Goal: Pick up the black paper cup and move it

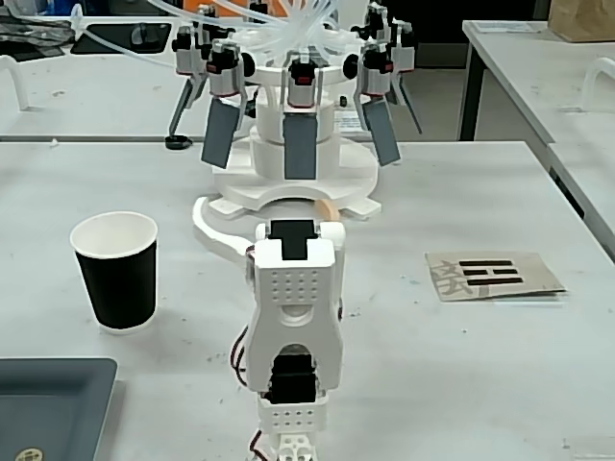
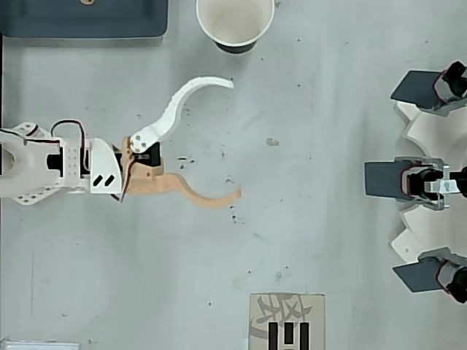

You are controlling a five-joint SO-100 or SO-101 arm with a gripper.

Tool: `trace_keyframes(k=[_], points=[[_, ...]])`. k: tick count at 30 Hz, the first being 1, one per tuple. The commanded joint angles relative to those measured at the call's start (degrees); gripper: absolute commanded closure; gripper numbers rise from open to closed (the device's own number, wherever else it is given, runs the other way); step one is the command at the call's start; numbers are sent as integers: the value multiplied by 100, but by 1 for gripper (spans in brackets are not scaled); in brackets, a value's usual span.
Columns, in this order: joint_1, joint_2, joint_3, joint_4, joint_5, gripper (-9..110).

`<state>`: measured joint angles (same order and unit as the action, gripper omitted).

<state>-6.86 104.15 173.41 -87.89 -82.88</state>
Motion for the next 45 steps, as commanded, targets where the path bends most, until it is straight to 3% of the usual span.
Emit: trace_keyframes(k=[1,22,45], points=[[-299,237,0,-132,-97,58],[-1731,896,158,571,-791,52],[-2399,589,-817,1494,-1187,52]])
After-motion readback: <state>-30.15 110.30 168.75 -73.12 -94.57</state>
